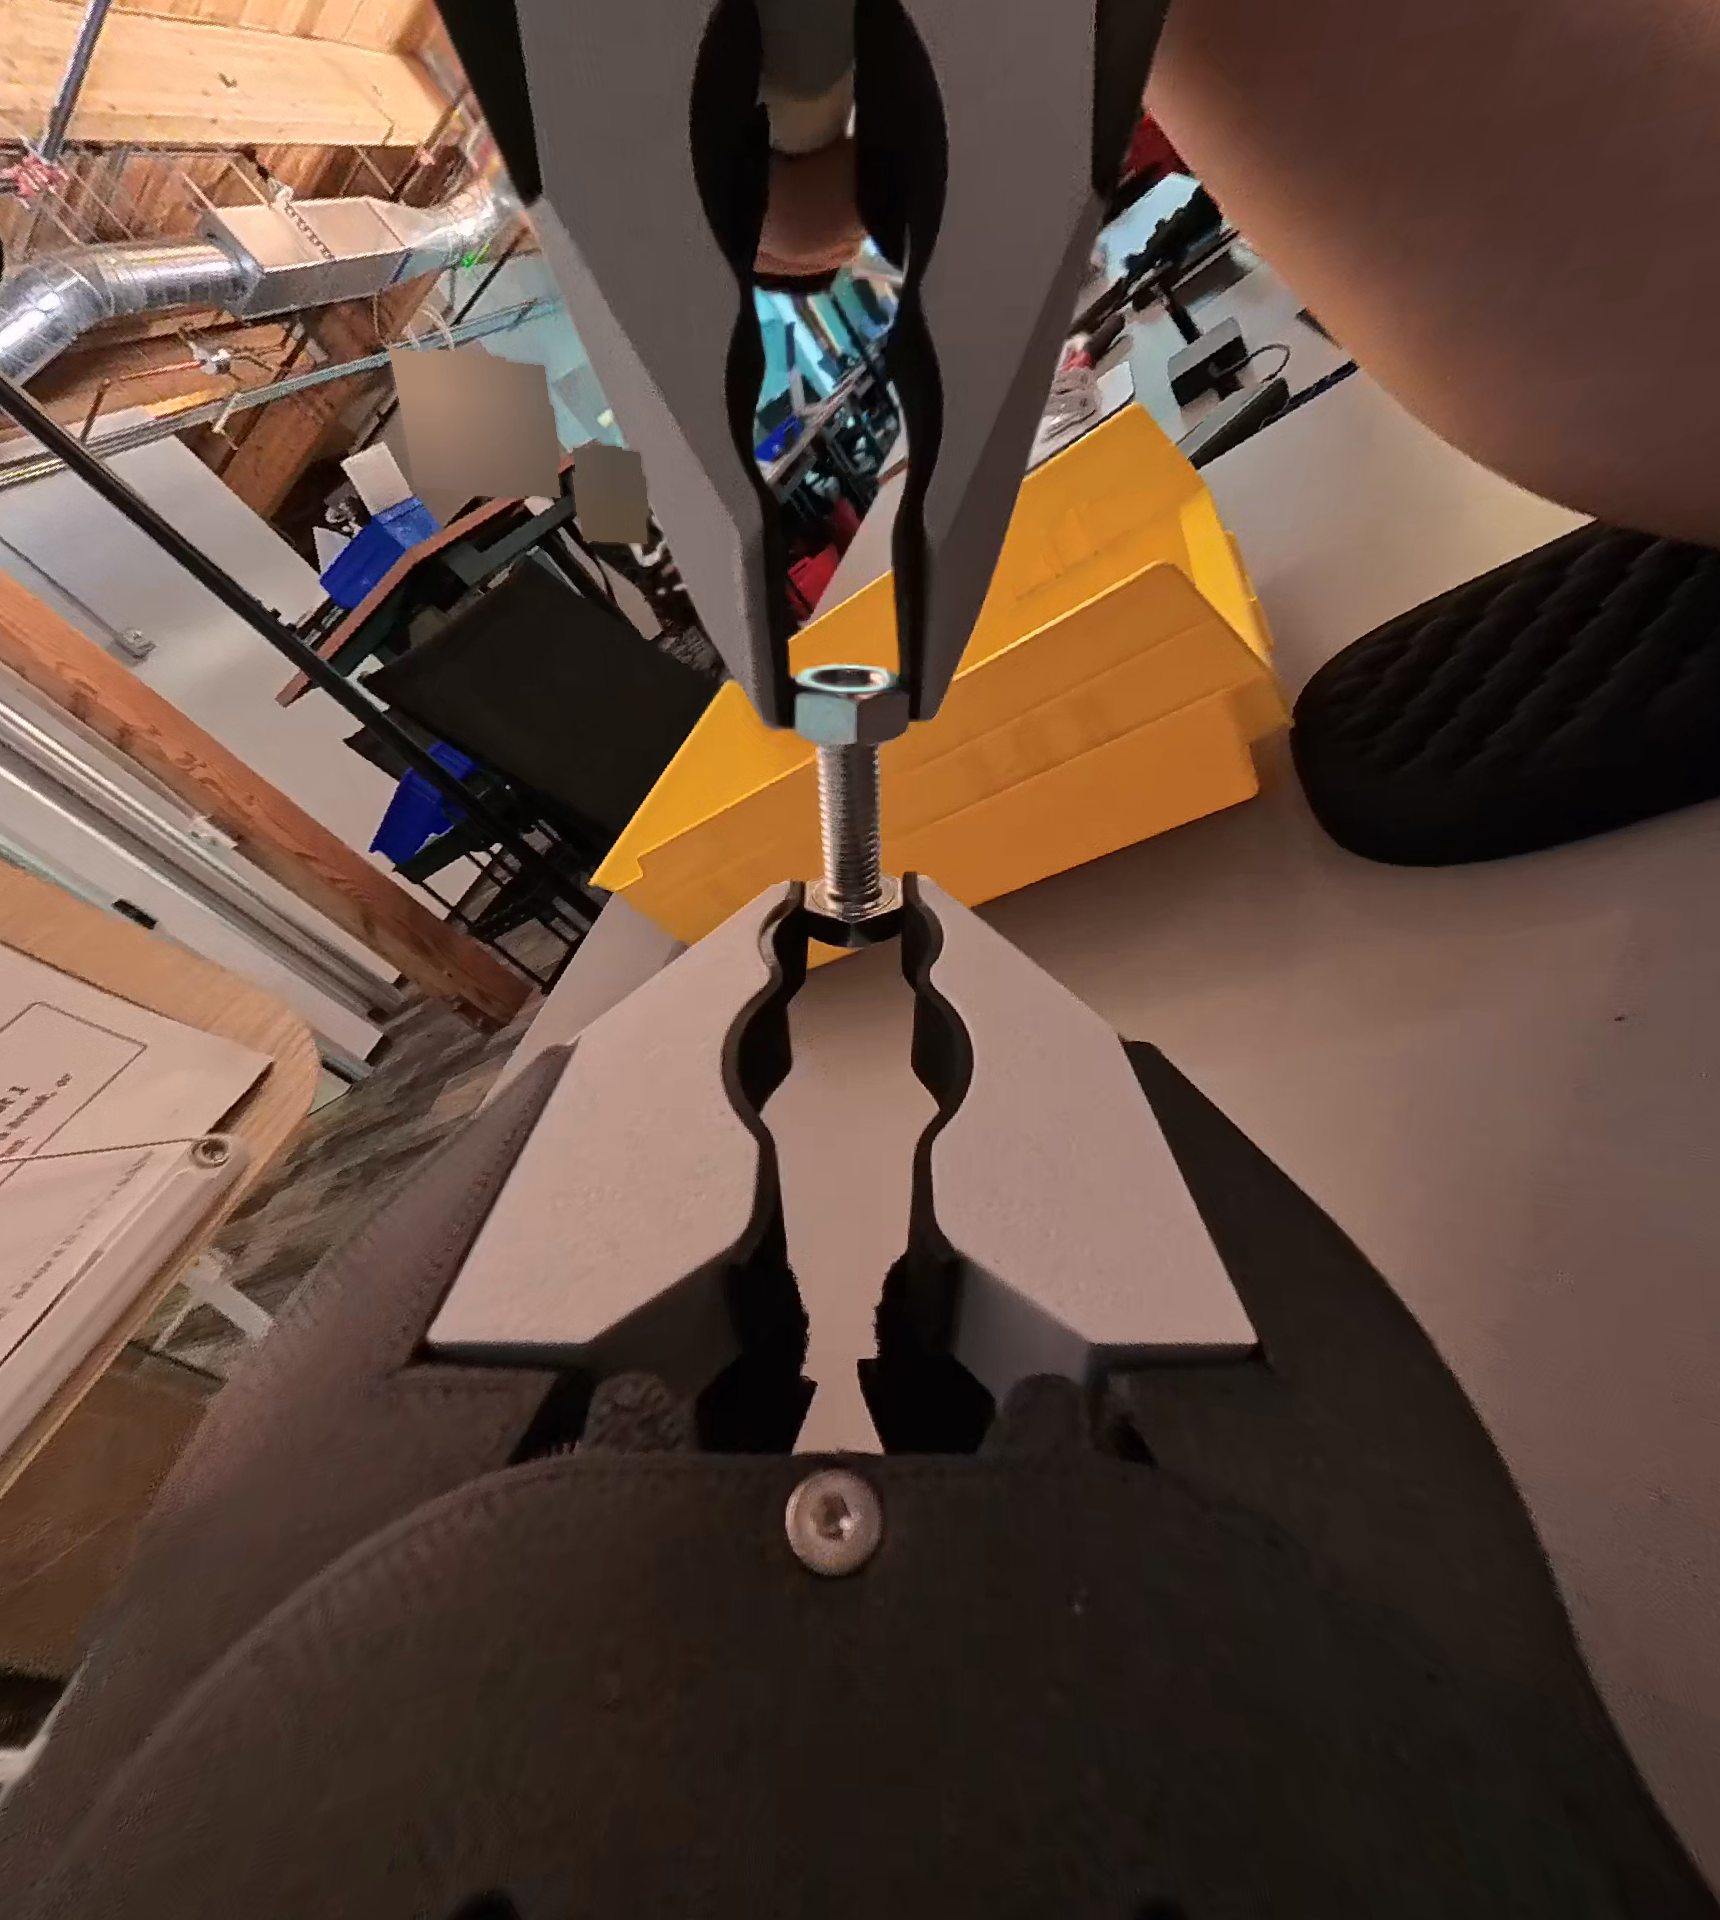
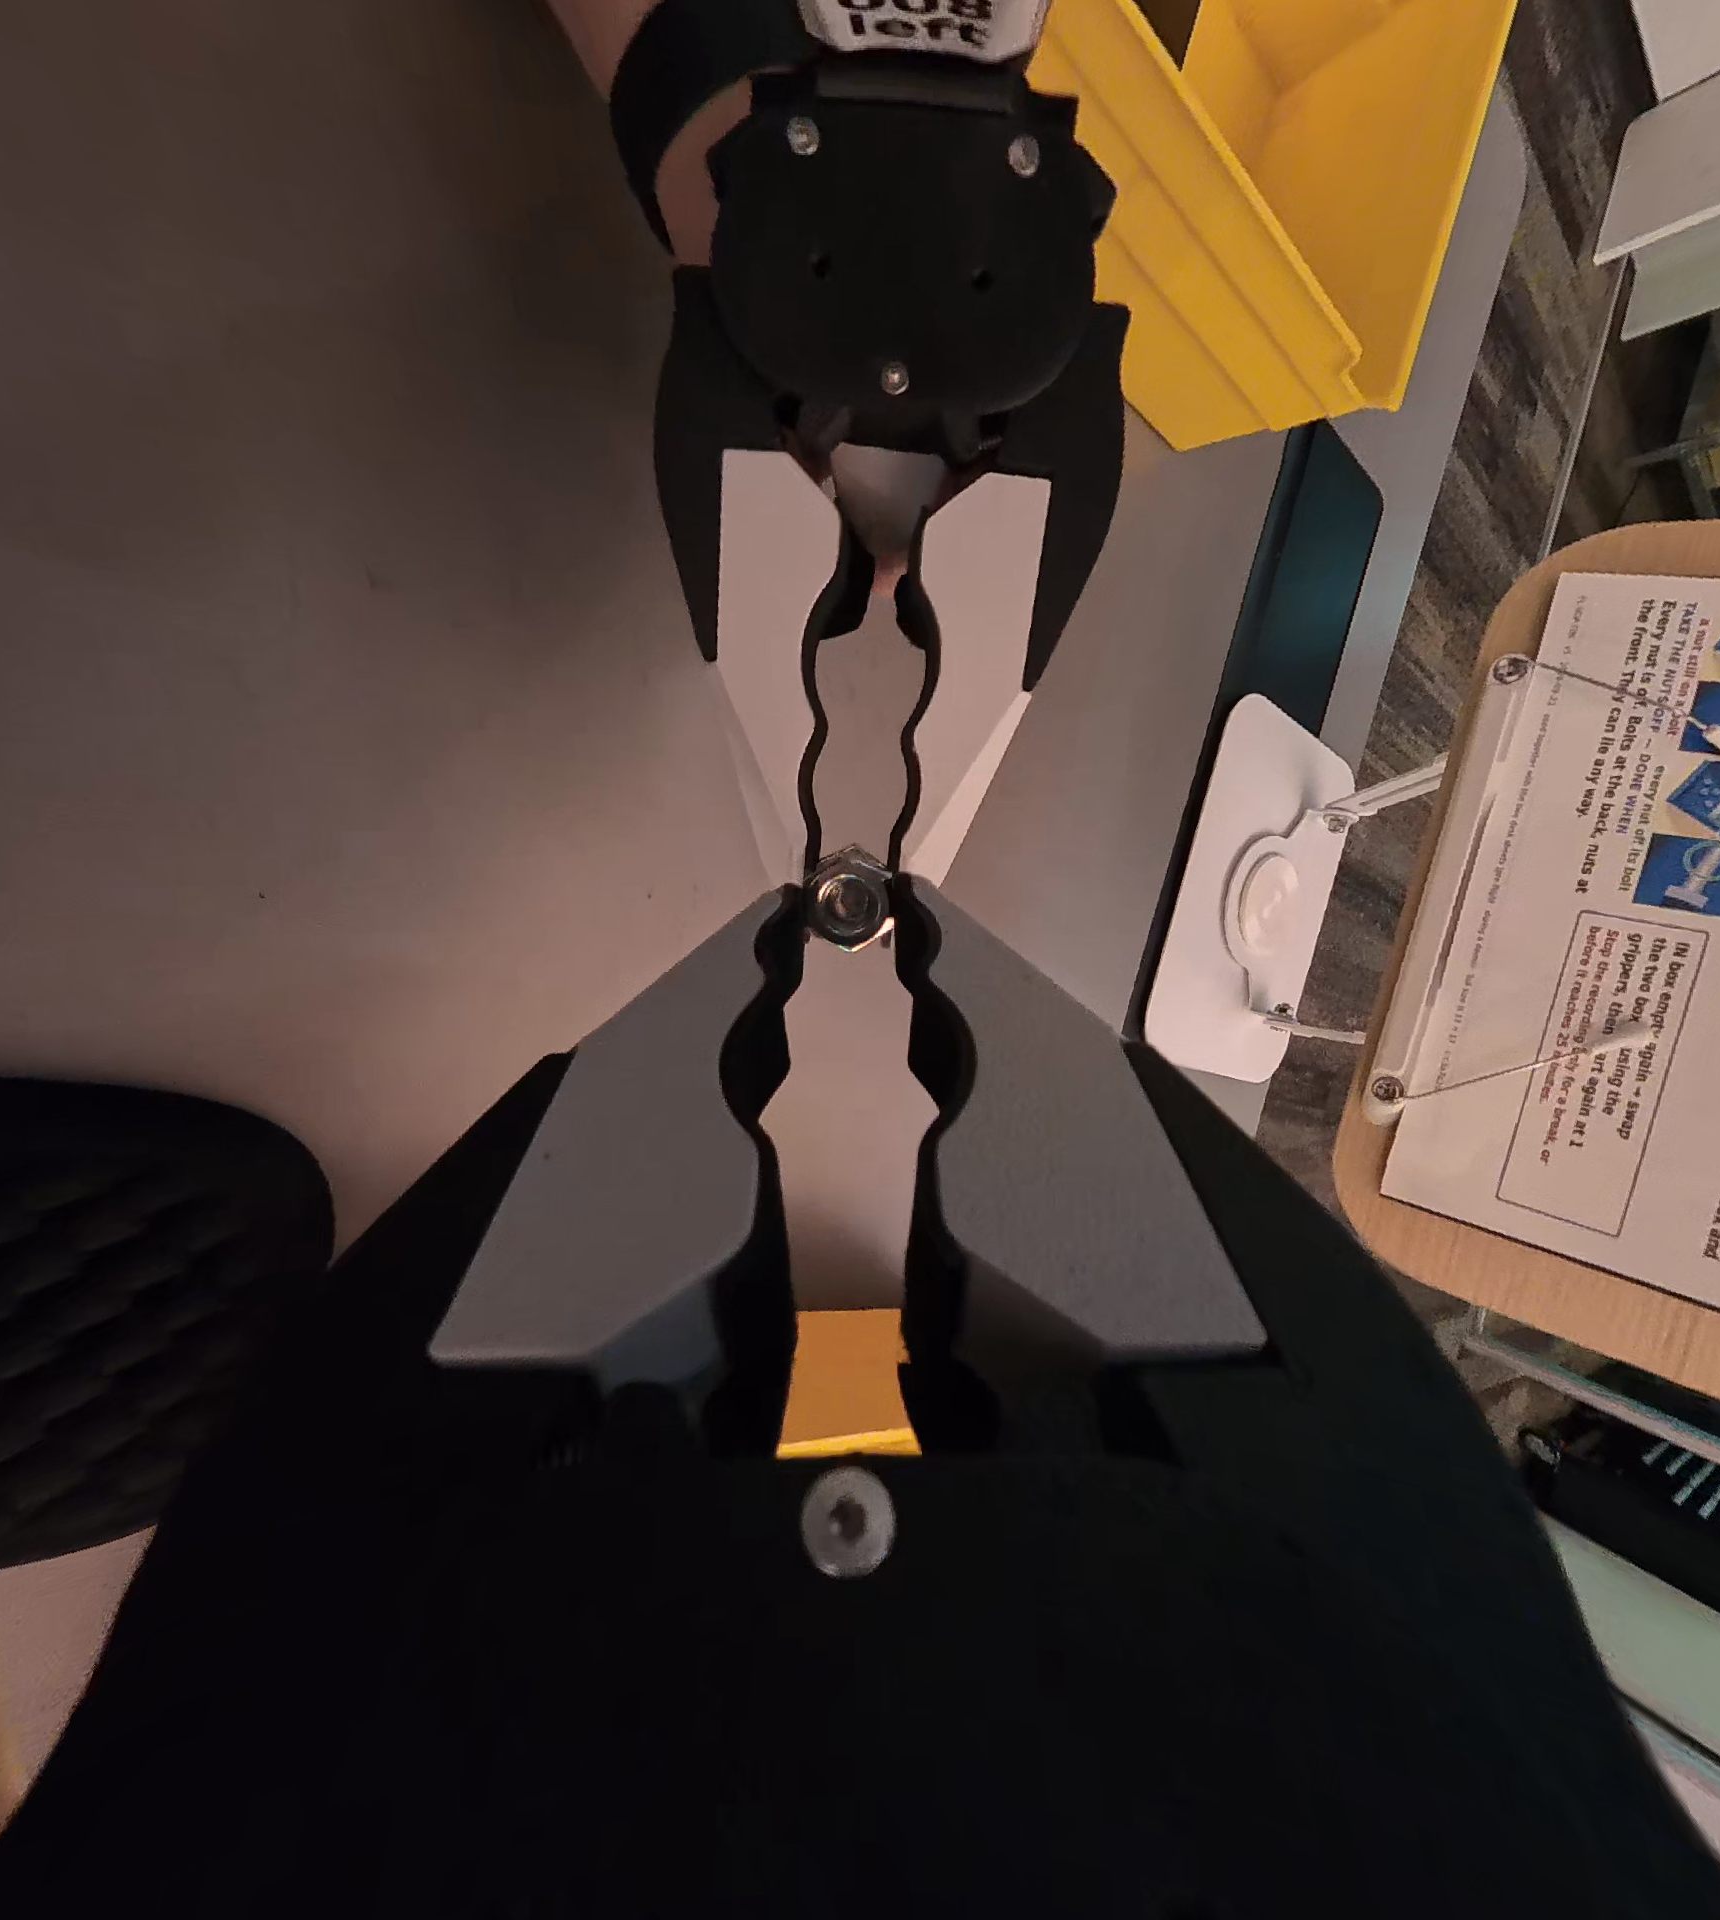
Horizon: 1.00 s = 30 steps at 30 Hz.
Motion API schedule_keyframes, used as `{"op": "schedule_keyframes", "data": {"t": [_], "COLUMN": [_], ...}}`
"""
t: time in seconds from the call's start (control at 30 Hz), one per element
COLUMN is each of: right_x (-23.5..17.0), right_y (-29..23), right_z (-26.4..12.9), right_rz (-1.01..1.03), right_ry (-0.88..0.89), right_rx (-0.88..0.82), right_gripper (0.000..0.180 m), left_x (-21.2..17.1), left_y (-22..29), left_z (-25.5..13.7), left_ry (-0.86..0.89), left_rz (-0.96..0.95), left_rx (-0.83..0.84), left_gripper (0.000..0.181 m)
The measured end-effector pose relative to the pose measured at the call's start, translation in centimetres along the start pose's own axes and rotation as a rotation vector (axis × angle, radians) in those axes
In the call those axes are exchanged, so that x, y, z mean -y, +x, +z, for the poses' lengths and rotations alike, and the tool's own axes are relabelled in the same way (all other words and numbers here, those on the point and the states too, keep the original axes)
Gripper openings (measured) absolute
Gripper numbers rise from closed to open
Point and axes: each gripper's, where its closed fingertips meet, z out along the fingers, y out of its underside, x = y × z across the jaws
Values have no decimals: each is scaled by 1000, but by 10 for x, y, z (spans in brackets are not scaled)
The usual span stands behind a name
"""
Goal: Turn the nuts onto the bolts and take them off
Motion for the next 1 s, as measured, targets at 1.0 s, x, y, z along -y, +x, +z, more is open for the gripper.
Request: {"op": "schedule_keyframes", "data": {"t": [1.0], "right_x": [-2], "right_y": [20], "right_z": [0], "right_rz": [149], "right_ry": [-43], "right_rx": [-79], "right_gripper": [16], "left_x": [-3], "left_y": [-21], "left_z": [-1], "left_ry": [-91], "left_rz": [30], "left_rx": [140], "left_gripper": [16]}}
